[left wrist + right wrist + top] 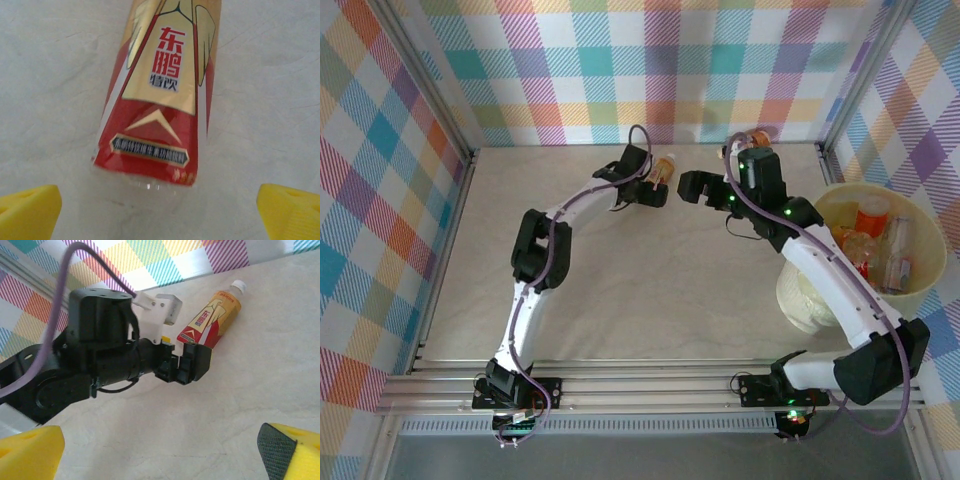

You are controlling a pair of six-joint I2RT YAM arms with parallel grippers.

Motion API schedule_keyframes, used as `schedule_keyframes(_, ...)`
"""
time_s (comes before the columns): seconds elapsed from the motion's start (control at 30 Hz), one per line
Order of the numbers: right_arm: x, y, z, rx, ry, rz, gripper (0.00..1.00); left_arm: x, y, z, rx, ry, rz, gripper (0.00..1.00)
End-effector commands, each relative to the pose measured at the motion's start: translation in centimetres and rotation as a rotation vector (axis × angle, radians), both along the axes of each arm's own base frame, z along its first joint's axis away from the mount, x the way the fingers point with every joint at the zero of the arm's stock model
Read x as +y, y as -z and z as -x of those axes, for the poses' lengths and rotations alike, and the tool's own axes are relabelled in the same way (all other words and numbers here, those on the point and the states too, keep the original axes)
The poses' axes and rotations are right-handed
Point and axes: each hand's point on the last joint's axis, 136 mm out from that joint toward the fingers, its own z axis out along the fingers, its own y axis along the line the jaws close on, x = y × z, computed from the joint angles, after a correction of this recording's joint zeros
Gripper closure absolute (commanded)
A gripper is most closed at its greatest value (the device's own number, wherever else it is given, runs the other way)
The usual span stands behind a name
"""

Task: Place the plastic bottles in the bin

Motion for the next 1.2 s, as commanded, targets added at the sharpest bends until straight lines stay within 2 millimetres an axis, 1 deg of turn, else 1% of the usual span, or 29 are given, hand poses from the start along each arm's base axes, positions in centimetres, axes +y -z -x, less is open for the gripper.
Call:
schedule_keyframes(0.0, -0.6, -0.9, 0.6, -0.043, 0.004, 0.017, 0.00, 0.6, 0.9, -0.9, 0.021, 0.044, -0.080, 0.00)
schedule_keyframes(0.07, -0.7, -1.2, 1.0, -0.056, -0.003, 0.018, 0.00, 0.3, 1.2, -1.6, 0.032, 0.049, -0.075, 0.00)
schedule_keyframes(0.1, -0.6, -1.6, 1.2, -0.067, -0.017, 0.018, 0.00, -0.1, 1.5, -1.6, 0.044, 0.057, -0.066, 0.00)
schedule_keyframes(0.2, -0.6, -3.5, 2.3, -0.139, -0.060, 0.017, 0.00, -0.6, 2.6, -1.8, 0.067, 0.070, -0.050, 0.02)
schedule_keyframes(0.3, -1.6, -5.3, 3.5, -0.213, -0.053, 0.022, 0.00, -0.7, 3.6, -1.8, 0.081, 0.056, -0.044, 0.08)
schedule_keyframes(0.37, -2.7, -6.0, 4.3, -0.242, -0.019, 0.043, 0.00, -0.6, 4.1, -1.7, 0.092, 0.042, -0.043, 0.16)
schedule_keyframes(0.47, -4.7, -6.3, 5.3, -0.257, 0.047, 0.082, 0.00, -0.4, 4.3, -1.6, 0.097, 0.032, -0.043, 0.24)
schedule_keyframes(0.57, -6.2, -6.0, 6.0, -0.259, 0.096, 0.115, 0.00, -0.5, 4.2, -1.4, 0.097, 0.032, -0.028, 0.34)
schedule_keyframes(0.67, -6.7, -5.8, 6.4, -0.250, 0.119, 0.114, 0.00, -0.5, 4.2, -1.0, 0.092, 0.029, -0.013, 0.37)
schedule_keyframes(0.83, -6.5, -6.1, 6.3, -0.257, 0.120, 0.084, 0.00, -0.2, 3.3, 0.1, 0.085, 0.034, 0.010, 0.42)
schedule_keyframes(1.03, -5.3, -5.6, 5.5, -0.234, 0.091, 0.048, 0.00, 0.5, 0.8, 2.2, 0.047, 0.028, 0.072, 0.45)
schedule_keyframes(1.17, -4.6, -4.7, 4.9, -0.195, 0.092, 0.012, 0.00, 0.9, -1.3, 4.6, 0.033, 0.028, 0.144, 0.48)
